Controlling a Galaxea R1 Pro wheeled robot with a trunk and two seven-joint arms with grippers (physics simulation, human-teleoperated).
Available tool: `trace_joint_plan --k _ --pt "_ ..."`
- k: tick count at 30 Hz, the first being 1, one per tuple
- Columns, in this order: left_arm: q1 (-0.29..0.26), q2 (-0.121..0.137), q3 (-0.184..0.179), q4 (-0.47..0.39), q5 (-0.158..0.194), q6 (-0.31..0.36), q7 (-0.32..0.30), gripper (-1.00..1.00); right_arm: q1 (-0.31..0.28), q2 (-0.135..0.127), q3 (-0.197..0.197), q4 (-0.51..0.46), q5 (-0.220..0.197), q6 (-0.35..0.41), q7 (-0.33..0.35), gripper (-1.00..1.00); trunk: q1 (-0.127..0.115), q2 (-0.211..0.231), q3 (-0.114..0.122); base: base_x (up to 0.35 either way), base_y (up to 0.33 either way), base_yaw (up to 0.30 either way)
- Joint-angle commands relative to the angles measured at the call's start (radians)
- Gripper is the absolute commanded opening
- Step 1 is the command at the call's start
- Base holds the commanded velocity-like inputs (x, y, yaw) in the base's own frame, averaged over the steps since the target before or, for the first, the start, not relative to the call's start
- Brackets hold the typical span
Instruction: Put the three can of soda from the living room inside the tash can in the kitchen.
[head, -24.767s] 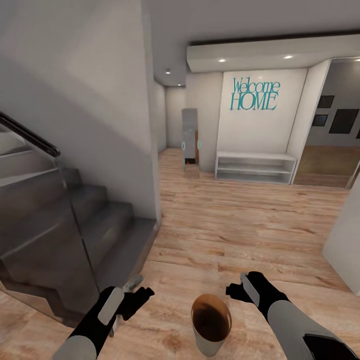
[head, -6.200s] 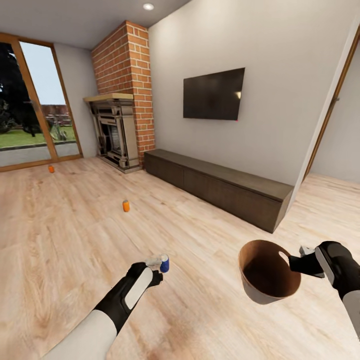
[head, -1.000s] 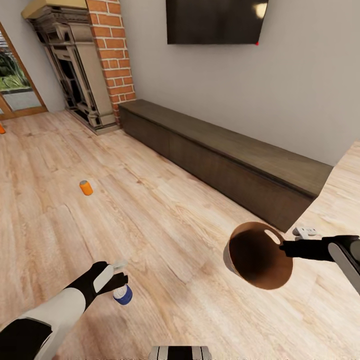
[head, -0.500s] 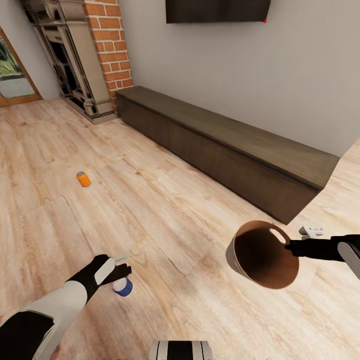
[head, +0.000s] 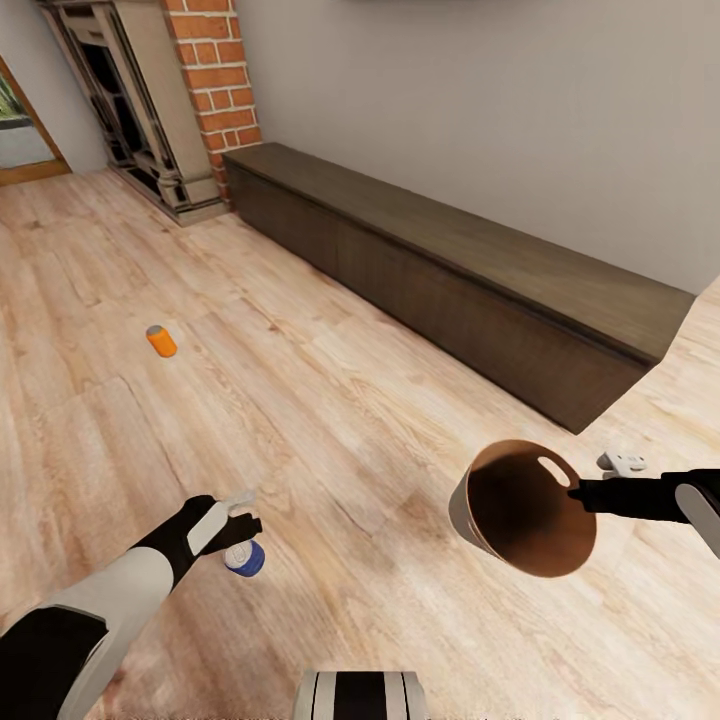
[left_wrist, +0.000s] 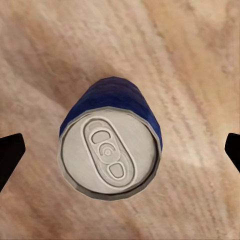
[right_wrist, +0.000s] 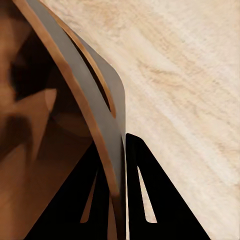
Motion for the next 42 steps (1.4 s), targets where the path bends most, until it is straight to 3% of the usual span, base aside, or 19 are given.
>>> trace_joint_plan --k 1,17,35,36,42 --pt "0.000 0.000 0.000 0.000 0.000 0.000 0.000 1.00 -0.001 0.000 0.000 0.000 -0.028 0.003 0.006 -1.00 0.000 0.000 -0.004 0.000 0.000 0.000" --pt "0.001 -0.001 -0.001 0.000 0.000 -0.002 0.002 1.00 -0.001 0.000 0.000 0.000 -0.028 0.003 0.006 -1.00 0.007 -0.004 -0.066 0.000 0.000 0.000" --pt "0.012 -0.001 -0.008 -0.003 -0.002 -0.046 0.014 1.00 -0.001 -0.001 -0.001 -0.003 -0.028 0.003 0.006 -1.00 0.007 -0.004 -0.066 0.000 0.000 0.000" --pt "0.012 -0.001 -0.008 -0.002 -0.002 -0.050 0.014 -1.00 -0.001 -0.001 -0.002 -0.003 -0.028 0.003 0.006 -1.00 0.007 -0.004 -0.066 0.000 0.000 0.000" --pt "0.013 -0.001 -0.008 0.001 -0.001 -0.061 0.013 -1.00 -0.001 -0.002 -0.002 -0.003 -0.028 0.003 0.006 -1.00 0.007 -0.004 -0.066 0.000 0.000 0.000"
